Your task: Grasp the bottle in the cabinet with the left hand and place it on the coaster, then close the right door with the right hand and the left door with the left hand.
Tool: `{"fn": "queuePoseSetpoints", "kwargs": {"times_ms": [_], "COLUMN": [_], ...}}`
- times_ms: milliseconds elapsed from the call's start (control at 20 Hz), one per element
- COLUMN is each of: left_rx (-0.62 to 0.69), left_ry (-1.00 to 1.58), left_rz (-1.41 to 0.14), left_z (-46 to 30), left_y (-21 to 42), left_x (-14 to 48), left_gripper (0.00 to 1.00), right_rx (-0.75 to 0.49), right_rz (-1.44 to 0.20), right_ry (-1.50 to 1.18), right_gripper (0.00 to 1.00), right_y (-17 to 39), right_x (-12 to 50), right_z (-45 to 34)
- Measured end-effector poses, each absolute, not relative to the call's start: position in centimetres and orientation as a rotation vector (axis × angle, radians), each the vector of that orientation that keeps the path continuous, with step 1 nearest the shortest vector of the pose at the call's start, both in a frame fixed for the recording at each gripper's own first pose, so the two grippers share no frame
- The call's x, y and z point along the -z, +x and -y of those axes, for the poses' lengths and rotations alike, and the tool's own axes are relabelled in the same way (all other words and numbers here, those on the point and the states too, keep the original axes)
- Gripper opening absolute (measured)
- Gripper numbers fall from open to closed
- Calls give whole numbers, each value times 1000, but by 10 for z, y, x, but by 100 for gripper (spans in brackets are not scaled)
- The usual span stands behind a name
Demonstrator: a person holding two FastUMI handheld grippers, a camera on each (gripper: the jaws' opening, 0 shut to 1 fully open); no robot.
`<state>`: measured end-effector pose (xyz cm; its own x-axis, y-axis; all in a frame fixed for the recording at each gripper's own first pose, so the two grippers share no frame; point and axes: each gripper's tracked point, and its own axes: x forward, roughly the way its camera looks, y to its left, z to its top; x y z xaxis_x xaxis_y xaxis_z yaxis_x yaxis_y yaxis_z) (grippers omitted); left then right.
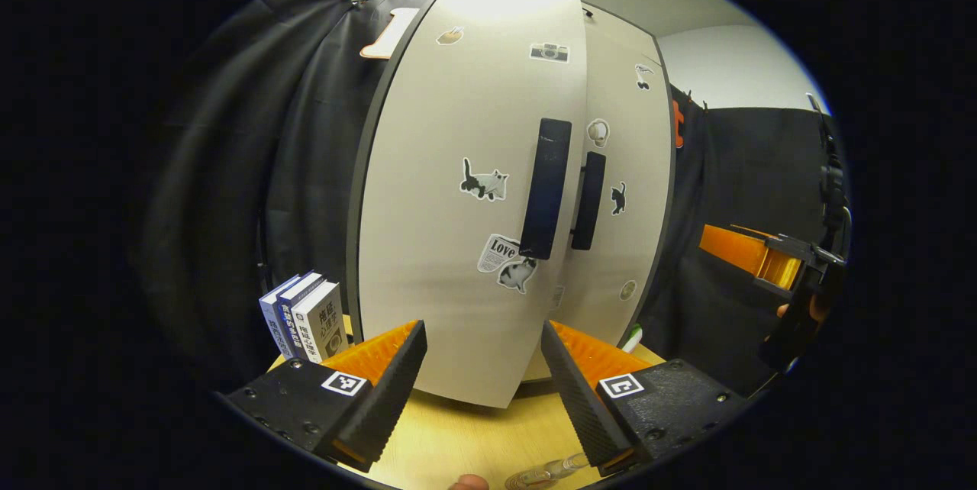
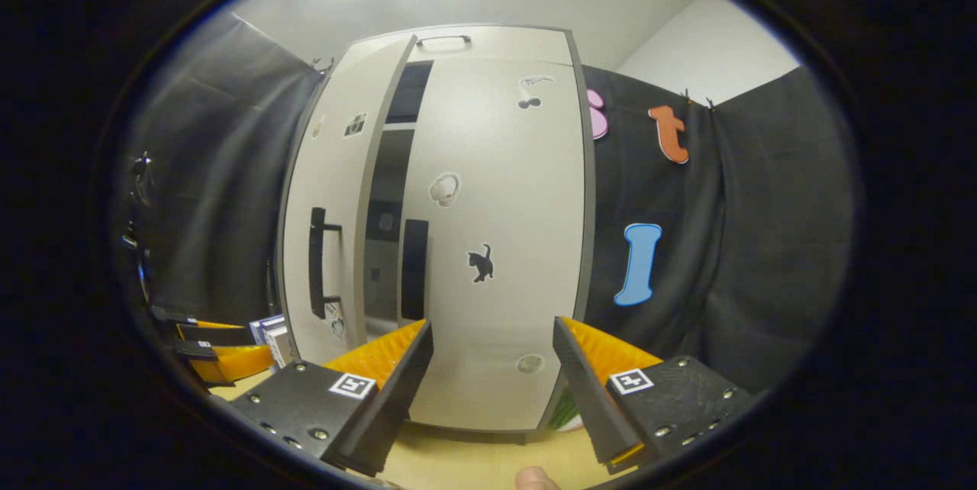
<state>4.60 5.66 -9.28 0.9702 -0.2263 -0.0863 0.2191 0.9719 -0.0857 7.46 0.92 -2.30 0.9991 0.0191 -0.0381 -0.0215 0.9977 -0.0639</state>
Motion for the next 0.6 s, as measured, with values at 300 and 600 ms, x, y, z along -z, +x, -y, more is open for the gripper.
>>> {"fn": "queuePoseSetpoints", "kwargs": {"times_ms": [300, 600], "left_rx": [222, 221], "left_ry": [-69, -62], "left_rz": [-96, -94], "left_z": [-56, -54], "left_y": [47, 49], "left_x": [91, 89], "left_gripper": [95, 95], "right_rx": [-20, -17], "right_rz": [-42, -50], "right_ry": [-57, -53], "right_gripper": [96, 96], "right_y": [76, 76], "right_x": [25, 30], "right_z": [-8, -4]}}
